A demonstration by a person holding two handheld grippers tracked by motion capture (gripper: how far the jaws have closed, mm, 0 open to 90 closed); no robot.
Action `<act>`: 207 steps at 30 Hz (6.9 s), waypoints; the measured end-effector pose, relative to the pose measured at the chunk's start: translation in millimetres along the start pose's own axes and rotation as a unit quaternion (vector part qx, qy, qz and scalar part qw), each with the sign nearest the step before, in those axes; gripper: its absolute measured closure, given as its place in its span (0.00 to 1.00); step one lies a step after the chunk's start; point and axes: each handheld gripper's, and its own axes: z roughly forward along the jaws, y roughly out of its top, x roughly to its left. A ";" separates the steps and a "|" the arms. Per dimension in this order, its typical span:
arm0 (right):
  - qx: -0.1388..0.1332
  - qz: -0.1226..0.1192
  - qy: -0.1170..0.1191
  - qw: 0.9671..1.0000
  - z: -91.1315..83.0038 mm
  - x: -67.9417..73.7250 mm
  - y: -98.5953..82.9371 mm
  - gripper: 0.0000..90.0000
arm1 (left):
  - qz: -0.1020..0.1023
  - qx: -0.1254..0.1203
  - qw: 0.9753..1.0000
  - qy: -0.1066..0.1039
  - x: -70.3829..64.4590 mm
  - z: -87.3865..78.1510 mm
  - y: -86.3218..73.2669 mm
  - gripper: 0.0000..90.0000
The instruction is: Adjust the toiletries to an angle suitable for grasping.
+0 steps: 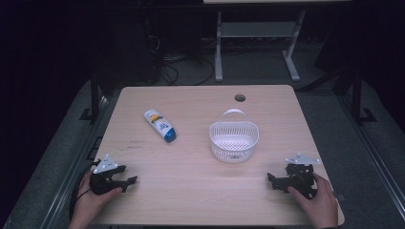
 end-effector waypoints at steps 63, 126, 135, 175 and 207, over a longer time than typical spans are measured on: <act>0.000 0.001 -0.001 1.000 0.4 0.0 0.4 0.00 | -0.024 -0.031 0.999 0.022 77.9 63.6 164.6 0.68; 0.000 0.000 -0.001 1.000 0.4 0.0 0.4 0.00 | -0.038 0.005 0.999 -0.001 106.9 132.8 149.9 1.00; 0.000 0.001 -0.001 1.000 0.4 0.0 0.5 0.00 | -0.033 0.010 0.999 -0.006 94.7 126.8 143.0 1.00; 0.000 0.001 -0.001 1.000 0.4 0.0 0.5 0.00 | -0.013 0.075 0.997 -0.003 74.0 166.9 196.6 1.00; 0.000 0.001 -0.001 1.000 1.1 0.3 0.9 0.00 | -0.028 0.081 0.996 -0.024 63.9 143.1 167.1 1.00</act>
